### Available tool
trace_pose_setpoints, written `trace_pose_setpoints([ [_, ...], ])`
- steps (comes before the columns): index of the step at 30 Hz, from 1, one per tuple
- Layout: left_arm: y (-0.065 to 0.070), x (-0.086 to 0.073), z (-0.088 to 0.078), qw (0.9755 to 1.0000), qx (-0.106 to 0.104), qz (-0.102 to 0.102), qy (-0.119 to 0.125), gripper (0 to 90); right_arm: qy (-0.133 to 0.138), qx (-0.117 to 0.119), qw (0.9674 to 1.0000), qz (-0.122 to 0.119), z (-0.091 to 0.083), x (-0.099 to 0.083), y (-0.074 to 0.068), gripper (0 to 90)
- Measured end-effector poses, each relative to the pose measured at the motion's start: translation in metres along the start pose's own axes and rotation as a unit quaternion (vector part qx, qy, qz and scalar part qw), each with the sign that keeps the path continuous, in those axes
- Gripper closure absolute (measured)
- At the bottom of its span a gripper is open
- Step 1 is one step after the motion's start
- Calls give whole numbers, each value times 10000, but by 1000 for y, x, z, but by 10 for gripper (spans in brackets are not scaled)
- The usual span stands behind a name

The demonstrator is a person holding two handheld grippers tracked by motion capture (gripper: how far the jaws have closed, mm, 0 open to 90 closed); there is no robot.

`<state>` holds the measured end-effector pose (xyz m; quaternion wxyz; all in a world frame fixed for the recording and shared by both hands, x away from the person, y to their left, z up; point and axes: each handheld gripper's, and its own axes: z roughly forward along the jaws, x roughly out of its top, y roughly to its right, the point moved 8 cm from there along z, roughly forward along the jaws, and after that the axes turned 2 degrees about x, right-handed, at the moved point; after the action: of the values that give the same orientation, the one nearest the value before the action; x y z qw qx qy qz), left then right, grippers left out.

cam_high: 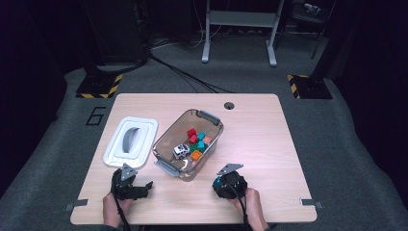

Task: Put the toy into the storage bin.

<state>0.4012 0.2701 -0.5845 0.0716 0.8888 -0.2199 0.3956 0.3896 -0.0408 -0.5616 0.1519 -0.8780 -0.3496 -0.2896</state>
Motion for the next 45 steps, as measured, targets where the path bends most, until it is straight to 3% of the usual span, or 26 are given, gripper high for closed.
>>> trace_pose_setpoints([
  [21, 0, 0, 0, 10000, 3, 11, 7, 77, 493, -117, 9987, 97, -34, 37, 22, 578],
  [45, -1, 0, 1, 10000, 21, 16, 28, 76, 873, -333, 9953, -267, -72, 96, 29, 578],
])
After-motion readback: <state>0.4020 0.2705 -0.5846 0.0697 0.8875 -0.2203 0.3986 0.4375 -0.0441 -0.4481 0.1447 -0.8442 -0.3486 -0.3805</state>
